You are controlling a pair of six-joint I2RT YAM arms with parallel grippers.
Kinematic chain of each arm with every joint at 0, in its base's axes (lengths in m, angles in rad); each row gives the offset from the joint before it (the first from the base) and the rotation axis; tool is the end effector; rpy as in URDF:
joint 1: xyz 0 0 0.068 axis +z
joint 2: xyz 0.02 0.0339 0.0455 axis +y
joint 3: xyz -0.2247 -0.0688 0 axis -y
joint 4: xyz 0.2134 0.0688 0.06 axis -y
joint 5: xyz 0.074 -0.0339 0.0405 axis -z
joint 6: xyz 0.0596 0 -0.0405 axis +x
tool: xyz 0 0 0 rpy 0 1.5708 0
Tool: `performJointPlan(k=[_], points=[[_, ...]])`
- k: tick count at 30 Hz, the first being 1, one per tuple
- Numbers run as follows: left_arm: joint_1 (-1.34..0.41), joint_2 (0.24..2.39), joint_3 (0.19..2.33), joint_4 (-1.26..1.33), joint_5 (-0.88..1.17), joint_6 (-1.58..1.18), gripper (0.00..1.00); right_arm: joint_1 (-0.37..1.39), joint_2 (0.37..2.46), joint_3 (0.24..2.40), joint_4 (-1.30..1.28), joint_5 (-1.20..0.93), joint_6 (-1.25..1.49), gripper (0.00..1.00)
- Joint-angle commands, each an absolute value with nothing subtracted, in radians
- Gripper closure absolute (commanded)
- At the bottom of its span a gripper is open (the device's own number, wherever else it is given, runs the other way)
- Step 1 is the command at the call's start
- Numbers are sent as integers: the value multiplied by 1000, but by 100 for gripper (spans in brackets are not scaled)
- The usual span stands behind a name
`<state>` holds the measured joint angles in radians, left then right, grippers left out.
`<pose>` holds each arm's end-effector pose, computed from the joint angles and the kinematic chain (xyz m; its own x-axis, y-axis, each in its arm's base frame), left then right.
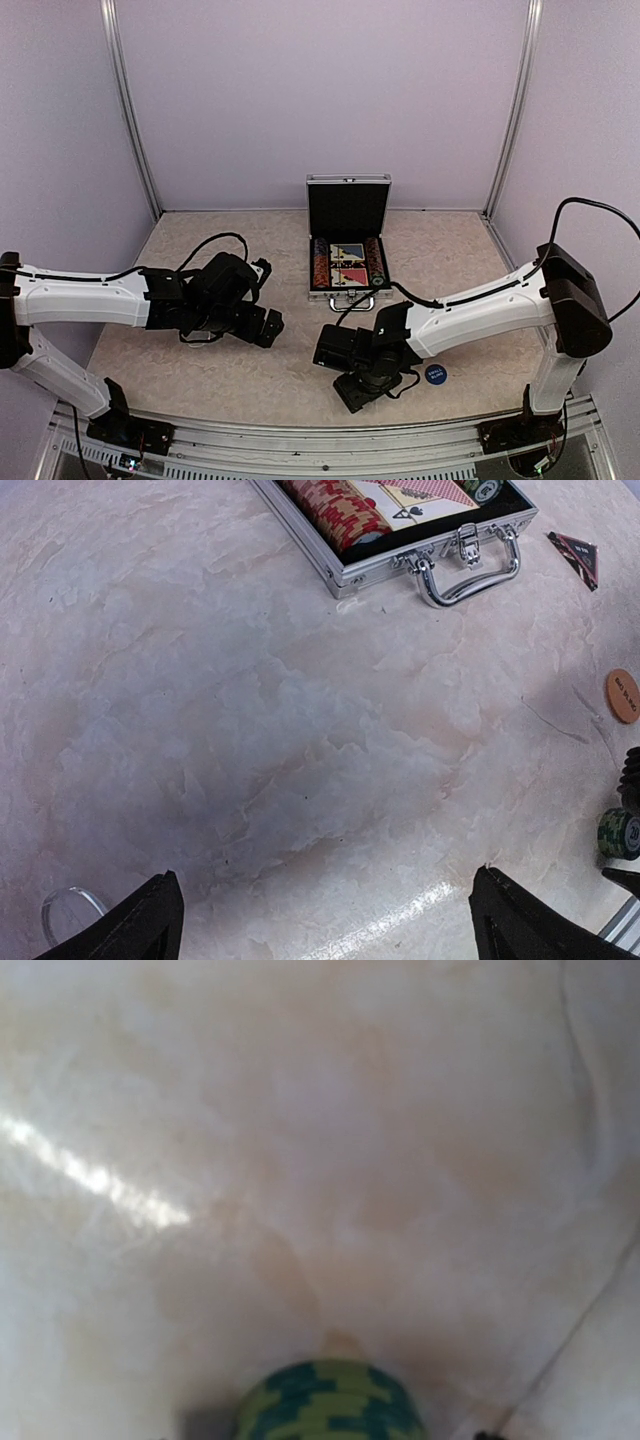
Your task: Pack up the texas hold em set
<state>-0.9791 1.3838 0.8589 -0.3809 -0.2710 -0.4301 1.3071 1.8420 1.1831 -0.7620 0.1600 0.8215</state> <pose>0.1661 -0.2186 0.1758 -0.6940 0.3124 -0.6487 0.4601 0.8854 -0.0658 0.0888 0.2925 0.1154 -0.8688 -0.4450 -0.2171 -0.4563 0.8898 0.0020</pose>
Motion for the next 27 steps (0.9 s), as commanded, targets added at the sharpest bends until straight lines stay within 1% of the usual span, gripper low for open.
performJointPlan(k=[1,6,22,27], points=[[-979,1370,863,-364,-288,-433,1,1309,1840,1181,-769,142,802,35],[-978,1367,861,-364,-290,-433,1,1300,1846,1161,-732,107,780,38],[-979,1363,865,-360,-293,-430,1,1282,1879,1145,-726,89,754,45],[-979,1369,870,-359,-288,-427,1,1279,1889,1155,-734,90,740,50]])
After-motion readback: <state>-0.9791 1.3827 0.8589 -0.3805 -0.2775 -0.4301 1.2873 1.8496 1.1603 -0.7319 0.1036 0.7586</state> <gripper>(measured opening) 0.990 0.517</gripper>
